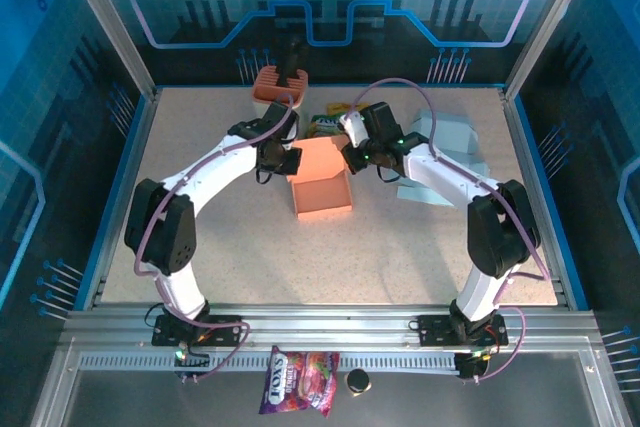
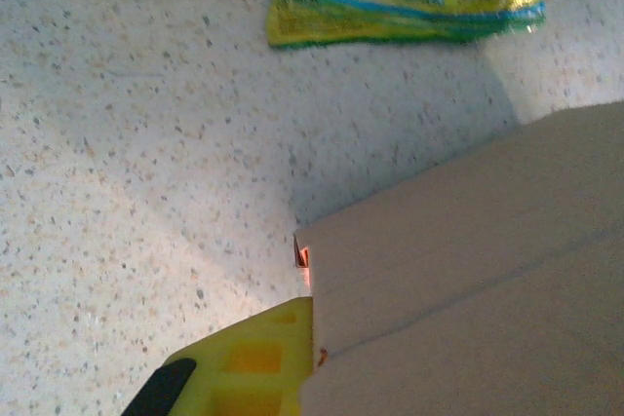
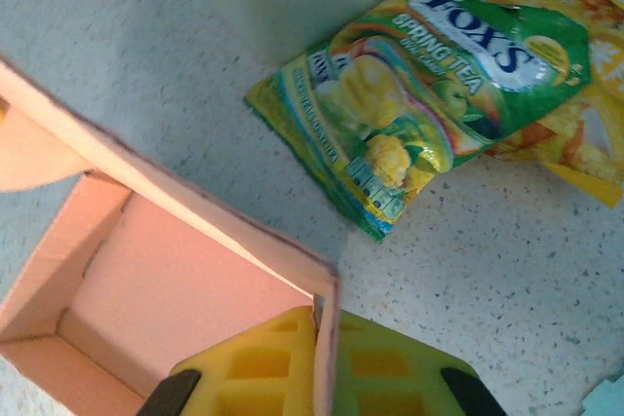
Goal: Fold the paper box
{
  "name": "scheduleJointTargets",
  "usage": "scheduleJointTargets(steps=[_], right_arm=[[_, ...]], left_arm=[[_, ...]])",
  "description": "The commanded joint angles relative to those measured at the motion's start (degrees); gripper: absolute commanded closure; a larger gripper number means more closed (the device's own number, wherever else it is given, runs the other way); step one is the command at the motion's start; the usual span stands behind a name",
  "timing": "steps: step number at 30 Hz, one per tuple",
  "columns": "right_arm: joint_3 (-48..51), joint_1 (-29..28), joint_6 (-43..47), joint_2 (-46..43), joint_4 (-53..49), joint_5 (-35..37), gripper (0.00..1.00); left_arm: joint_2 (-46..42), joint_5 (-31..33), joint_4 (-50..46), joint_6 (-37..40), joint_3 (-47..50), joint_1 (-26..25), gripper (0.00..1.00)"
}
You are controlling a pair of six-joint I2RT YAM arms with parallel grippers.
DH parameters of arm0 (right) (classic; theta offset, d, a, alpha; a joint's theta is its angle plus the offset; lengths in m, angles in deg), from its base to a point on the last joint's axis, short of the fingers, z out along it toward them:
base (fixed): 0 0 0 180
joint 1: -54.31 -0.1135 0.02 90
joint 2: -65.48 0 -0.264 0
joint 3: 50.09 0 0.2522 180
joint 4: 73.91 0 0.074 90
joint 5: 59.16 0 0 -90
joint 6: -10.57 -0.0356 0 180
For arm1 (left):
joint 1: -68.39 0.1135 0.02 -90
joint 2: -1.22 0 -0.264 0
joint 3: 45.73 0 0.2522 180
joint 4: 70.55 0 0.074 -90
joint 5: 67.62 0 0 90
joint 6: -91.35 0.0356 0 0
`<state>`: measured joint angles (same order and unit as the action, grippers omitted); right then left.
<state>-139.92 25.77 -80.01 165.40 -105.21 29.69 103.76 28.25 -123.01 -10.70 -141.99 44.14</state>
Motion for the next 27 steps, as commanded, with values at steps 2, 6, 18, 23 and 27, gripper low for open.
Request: scheduleJointTargets(steps=[2, 6, 18, 23, 27], right_arm=[[1.2, -3.2, -9.4, -1.4, 8.7, 3.7, 1.00], [5.2, -4.0, -14.3, -2.2, 16.5, 5.3, 1.00], [15.4, -6.0, -24.7, -4.4, 33.4, 8.5, 1.00], [13.5, -6.2, -26.8, -3.5, 33.4, 9.8, 1.00], [12.1, -6.3, -25.9, -2.4, 31.5, 9.6, 1.00]], left_arm=[[2.9, -0.2, 6.0, -5.7, -2.7, -0.1, 0.99], [2.6, -1.1, 12.5, -7.4, -0.6, -0.1, 0.98], [-3.6, -7.7, 34.7, -6.9, 14.2, -0.2, 0.96], [-3.5, -8.9, 36.0, -6.8, 12.1, -0.2, 0.96], [-2.1, -9.2, 35.0, -5.7, 10.0, -0.2, 0.96]])
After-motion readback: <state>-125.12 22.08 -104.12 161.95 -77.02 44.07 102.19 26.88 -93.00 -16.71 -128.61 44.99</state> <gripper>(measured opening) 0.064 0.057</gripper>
